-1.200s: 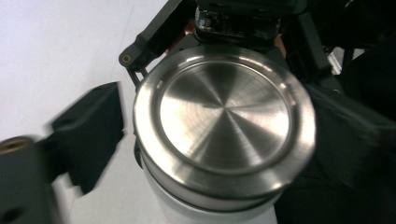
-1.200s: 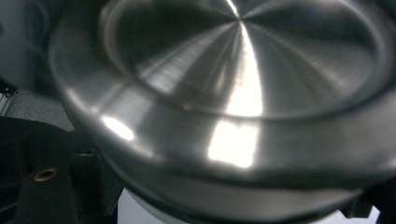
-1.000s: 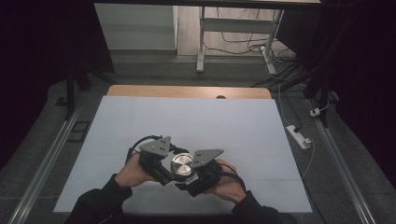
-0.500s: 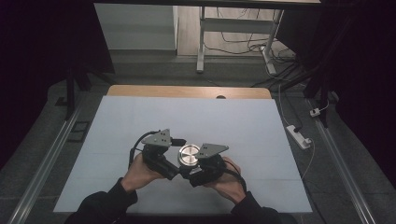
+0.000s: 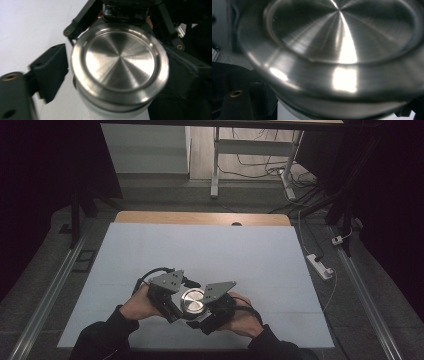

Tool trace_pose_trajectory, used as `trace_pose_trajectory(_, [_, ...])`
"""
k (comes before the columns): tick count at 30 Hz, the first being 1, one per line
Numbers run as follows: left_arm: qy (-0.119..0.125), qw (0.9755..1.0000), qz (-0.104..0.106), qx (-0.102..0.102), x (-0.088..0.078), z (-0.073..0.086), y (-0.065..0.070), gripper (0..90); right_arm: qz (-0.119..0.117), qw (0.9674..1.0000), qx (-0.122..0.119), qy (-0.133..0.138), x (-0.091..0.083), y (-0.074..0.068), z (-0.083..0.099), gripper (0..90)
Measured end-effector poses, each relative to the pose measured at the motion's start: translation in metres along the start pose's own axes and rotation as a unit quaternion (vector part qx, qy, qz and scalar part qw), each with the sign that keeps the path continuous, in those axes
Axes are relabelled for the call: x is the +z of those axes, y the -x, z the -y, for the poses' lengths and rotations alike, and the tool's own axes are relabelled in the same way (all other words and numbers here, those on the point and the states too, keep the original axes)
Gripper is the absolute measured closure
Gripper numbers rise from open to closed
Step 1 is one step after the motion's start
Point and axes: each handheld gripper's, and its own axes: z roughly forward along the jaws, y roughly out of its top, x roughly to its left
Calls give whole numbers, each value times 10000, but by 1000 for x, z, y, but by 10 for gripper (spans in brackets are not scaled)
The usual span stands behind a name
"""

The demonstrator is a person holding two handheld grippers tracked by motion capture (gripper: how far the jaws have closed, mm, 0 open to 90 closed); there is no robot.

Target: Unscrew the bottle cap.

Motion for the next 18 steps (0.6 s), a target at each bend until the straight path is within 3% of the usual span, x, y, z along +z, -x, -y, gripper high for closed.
trace_pose_trajectory(3, [35,9992,-322,-215,4,-2,0,190,185,9998,94,26,-1,3,1,151])
trace_pose_trajectory(5, [-2,9971,-655,-399,7,-4,0,192,382,9989,256,20,-1,6,1,151])
trace_pose_trajectory(7, [25,9925,-1030,-663,12,-6,1,193,660,9970,394,16,-2,10,2,151])
trace_pose_trajectory(9, [42,9863,-1367,-921,18,-7,2,193,959,9939,552,-14,-2,12,3,151])
trace_pose_trajectory(11, [20,9804,-1598,-1156,24,-8,1,192,1237,9902,652,-62,-1,13,4,152])
trace_pose_trajectory(12, [33,9794,-1630,-1193,26,-7,0,189,1327,9887,699,-69,0,14,5,151])
trace_pose_trajectory(13, [101,9791,-1612,-1237,28,-6,0,183,1381,9875,749,-87,0,15,6,151])
trace_pose_trajectory(15, [242,9815,-1368,-1319,26,-4,-4,69,1437,9863,806,-72,1,16,8,151])
trace_pose_trajectory(18, [291,9846,-1272,-1159,14,-3,-7,33,1380,9871,806,14,-1,18,9,152])
